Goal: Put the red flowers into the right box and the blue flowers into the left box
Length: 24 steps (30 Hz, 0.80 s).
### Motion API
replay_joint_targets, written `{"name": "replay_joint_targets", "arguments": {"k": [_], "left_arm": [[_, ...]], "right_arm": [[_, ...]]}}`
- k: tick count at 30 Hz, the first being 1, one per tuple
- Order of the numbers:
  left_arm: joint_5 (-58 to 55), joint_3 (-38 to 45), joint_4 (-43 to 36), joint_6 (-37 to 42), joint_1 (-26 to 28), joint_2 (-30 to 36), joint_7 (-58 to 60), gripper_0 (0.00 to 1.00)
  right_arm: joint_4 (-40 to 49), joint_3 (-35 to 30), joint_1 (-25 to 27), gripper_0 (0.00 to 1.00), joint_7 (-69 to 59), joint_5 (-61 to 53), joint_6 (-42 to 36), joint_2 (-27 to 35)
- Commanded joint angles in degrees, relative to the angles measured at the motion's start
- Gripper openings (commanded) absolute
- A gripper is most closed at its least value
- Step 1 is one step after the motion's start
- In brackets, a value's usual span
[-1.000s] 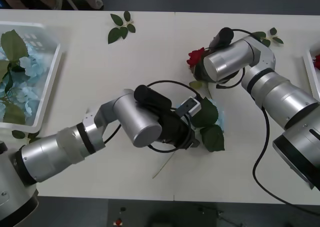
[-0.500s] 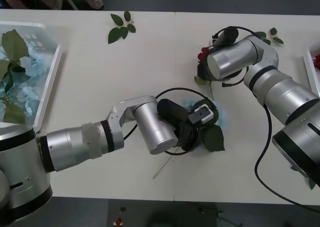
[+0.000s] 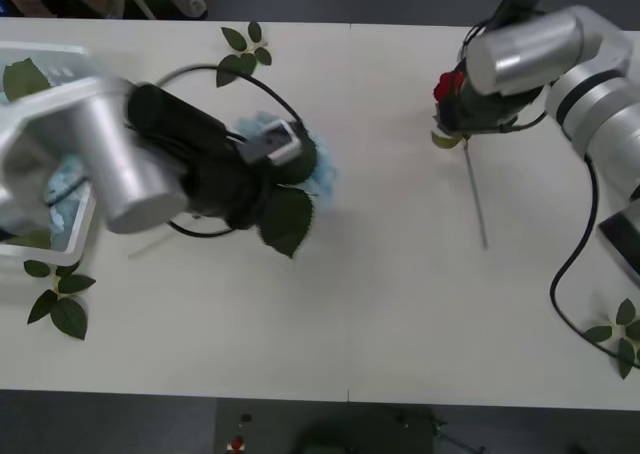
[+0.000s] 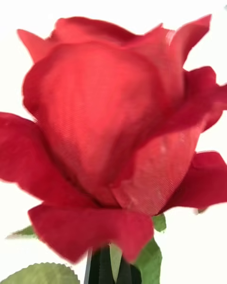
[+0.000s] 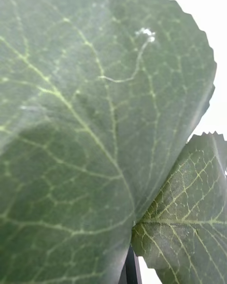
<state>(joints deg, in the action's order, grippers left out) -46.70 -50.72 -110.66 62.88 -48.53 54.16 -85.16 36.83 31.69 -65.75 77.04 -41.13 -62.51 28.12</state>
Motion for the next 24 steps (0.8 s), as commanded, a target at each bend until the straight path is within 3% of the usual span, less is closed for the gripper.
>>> {"name": "replay_joint_targets", "arguments": {"k": [1,6,8,12,17,18,19,22,24], "left_arm": [[-0.85,3.96,-10.89,7.61,-0.25,19.31,1.58,0.00],[-1.03,3.96,-8.25,11.74,1.51,33.20,1.93,0.00],[0.47,3.96,-5.53,11.74,3.88,35.13,1.93,0.00],[8.38,3.88,5.63,10.33,10.56,34.69,0.88,0.00],[21.12,3.96,18.55,4.45,13.55,30.21,0.79,0.00],[23.23,3.96,23.21,2.34,13.55,28.37,0.61,0.22],[23.76,3.96,24.97,1.55,13.46,27.75,0.52,0.32],[22.35,3.96,30.51,-2.76,12.67,25.73,-1.85,0.78],[19.10,3.96,30.95,-4.43,12.23,25.90,-3.69,0.90]], "right_arm": [[7.03,1.10,-5.26,0.00,6.54,-4.40,-8.24,12.75],[10.28,1.01,-5.26,0.00,13.49,-4.66,-13.95,25.76],[9.84,1.10,-4.91,0.00,16.39,-2.81,-13.86,28.92],[6.06,1.01,-3.06,0.00,23.60,-0.53,-10.08,34.46],[-1.23,1.01,-0.25,0.00,27.55,-1.58,-0.77,35.78],[-3.52,1.01,0.89,0.00,27.64,-1.58,2.75,35.78],[-4.40,1.01,1.51,0.00,27.64,-1.58,4.16,35.52],[-8.09,1.01,4.32,0.00,26.93,-1.06,10.66,34.37],[-9.76,1.01,6.16,0.00,26.58,-0.70,14.70,33.85]]}}
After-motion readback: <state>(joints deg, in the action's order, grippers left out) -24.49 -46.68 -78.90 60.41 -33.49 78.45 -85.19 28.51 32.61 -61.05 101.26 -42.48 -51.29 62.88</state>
